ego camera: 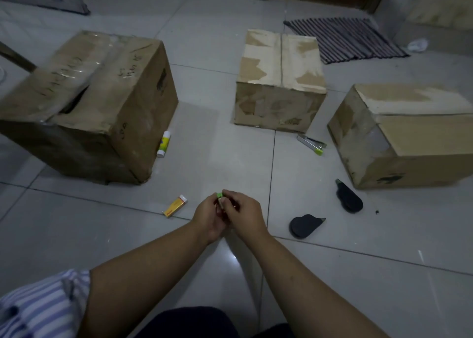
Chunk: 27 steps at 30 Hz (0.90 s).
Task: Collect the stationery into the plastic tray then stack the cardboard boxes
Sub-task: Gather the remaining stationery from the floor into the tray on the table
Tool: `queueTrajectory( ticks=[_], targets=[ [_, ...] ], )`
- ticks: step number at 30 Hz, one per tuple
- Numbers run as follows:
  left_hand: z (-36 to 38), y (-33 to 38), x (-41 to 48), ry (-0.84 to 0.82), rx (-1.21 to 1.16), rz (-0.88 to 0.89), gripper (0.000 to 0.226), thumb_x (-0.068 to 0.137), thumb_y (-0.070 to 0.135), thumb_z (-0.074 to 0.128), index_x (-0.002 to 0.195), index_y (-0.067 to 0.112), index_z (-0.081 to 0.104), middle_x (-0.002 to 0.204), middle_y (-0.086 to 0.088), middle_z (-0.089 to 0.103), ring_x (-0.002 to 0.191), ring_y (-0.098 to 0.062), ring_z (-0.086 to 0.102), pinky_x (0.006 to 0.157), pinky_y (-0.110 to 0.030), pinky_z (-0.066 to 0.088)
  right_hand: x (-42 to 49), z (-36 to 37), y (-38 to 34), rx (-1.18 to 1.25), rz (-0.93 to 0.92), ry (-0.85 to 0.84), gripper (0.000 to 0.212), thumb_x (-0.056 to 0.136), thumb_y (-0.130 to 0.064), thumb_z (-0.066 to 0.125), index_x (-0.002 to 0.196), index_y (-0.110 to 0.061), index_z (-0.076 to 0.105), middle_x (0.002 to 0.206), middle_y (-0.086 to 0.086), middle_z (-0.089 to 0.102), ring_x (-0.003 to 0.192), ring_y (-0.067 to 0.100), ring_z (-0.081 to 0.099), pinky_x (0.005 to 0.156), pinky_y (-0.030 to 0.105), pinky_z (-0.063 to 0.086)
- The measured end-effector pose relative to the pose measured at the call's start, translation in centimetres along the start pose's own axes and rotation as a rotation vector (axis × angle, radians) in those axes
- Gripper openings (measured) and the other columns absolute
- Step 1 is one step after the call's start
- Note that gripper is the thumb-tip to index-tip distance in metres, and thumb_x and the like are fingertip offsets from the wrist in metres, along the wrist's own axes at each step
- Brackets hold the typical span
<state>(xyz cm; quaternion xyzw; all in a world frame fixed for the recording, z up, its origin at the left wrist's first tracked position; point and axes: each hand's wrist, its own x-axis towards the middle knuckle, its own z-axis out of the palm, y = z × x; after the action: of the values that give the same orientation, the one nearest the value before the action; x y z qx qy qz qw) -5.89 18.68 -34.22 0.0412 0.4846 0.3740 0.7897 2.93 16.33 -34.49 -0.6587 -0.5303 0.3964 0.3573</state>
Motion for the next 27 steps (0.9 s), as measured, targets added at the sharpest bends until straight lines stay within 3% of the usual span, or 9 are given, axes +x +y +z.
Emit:
queueTrajectory(
  ticks=[3, 6, 8, 11, 14, 18, 23, 27],
  targets=[
    [-0.5, 0.4, -0.1, -0.009, -0.001, 0.013, 0.041, 0.102, 0.026, 0.026, 0.084, 0.006, 0.057, 0.058, -0.005, 0.071, 0.056, -0.014, 0.069, 0.063, -0.029, 0.049, -0.2, -0.1, -0.4, -0.05, -0.059, -0.022, 0.03, 0.091, -0.01, 0.053, 0.119, -0.01, 0.064, 0.12, 0.008, 0.067, 0.11, 0.016, 0.061, 0.094, 0.014, 0.04],
    [-1.0, 0.9, -0.1, 0.006, -0.004, 0.03, 0.04, 0.102, 0.028, 0.028, 0.084, 0.005, 0.056, 0.063, -0.011, 0.071, 0.062, -0.022, 0.069, 0.066, -0.033, 0.048, -0.3, -0.3, -0.7, 0.008, -0.063, 0.005, 0.029, 0.089, -0.004, 0.051, 0.113, -0.009, 0.067, 0.114, 0.007, 0.068, 0.105, 0.016, 0.062, 0.094, 0.022, 0.047],
    [-1.5, 1.2, -0.1, 0.039, 0.032, 0.025, 0.039, 0.101, 0.03, 0.031, 0.085, 0.006, 0.057, 0.073, -0.013, 0.066, 0.071, -0.023, 0.061, 0.067, -0.032, 0.048, -0.4, -0.3, -0.5, 0.058, -0.043, 0.057, 0.028, 0.089, -0.001, 0.05, 0.109, -0.009, 0.067, 0.111, 0.005, 0.068, 0.101, 0.012, 0.061, 0.087, 0.013, 0.047],
    [-2.1, 1.6, -0.2, 0.097, 0.111, 0.042, 0.035, 0.097, 0.033, 0.043, 0.073, 0.01, 0.053, 0.057, -0.004, 0.05, 0.052, -0.014, 0.046, 0.053, -0.024, 0.039, -0.6, -0.6, 0.1, 0.083, -0.018, 0.119, 0.027, 0.091, -0.002, 0.048, 0.108, -0.011, 0.067, 0.109, 0.0, 0.066, 0.096, 0.004, 0.057, 0.076, 0.001, 0.041],
    [-3.7, 2.9, 0.0, 0.284, 0.482, 0.232, 0.033, 0.09, 0.026, 0.058, 0.062, 0.013, 0.046, 0.049, -0.003, 0.044, 0.044, -0.016, 0.038, 0.045, -0.021, 0.033, -1.1, -0.6, 1.4, 0.092, 0.052, 0.124, 0.027, 0.091, -0.002, 0.046, 0.107, -0.012, 0.066, 0.108, 0.001, 0.066, 0.095, 0.007, 0.058, 0.077, 0.004, 0.041],
    [-6.3, 5.8, 0.1, 0.548, 1.204, 0.581, 0.029, 0.083, 0.029, 0.068, 0.068, 0.007, 0.057, 0.067, -0.011, 0.054, 0.067, -0.023, 0.05, 0.063, -0.028, 0.036, -1.8, -0.1, 2.7, 0.089, 0.114, 0.091, 0.028, 0.091, -0.001, 0.046, 0.108, -0.01, 0.065, 0.108, 0.006, 0.066, 0.094, 0.008, 0.058, 0.083, 0.015, 0.042],
    [-8.4, 7.4, 0.4, 0.567, 1.561, 0.54, 0.035, 0.084, 0.034, 0.066, 0.109, 0.01, 0.063, 0.106, -0.018, 0.062, 0.098, -0.034, 0.059, 0.075, -0.03, 0.042, -2.2, 0.6, 3.4, 0.067, 0.127, 0.058, 0.027, 0.091, -0.001, 0.045, 0.108, -0.009, 0.065, 0.109, 0.006, 0.066, 0.096, 0.009, 0.058, 0.085, 0.015, 0.043],
    [-9.3, 6.6, 0.7, 0.506, 1.706, 0.476, 0.032, 0.083, 0.031, 0.067, 0.103, 0.008, 0.059, 0.104, -0.019, 0.062, 0.095, -0.033, 0.059, 0.067, -0.028, 0.035, -2.3, 1.0, 3.7, 0.053, 0.133, 0.059, 0.027, 0.091, 0.0, 0.045, 0.106, -0.008, 0.066, 0.108, 0.007, 0.067, 0.095, 0.008, 0.059, 0.086, 0.015, 0.042]
  ],
)
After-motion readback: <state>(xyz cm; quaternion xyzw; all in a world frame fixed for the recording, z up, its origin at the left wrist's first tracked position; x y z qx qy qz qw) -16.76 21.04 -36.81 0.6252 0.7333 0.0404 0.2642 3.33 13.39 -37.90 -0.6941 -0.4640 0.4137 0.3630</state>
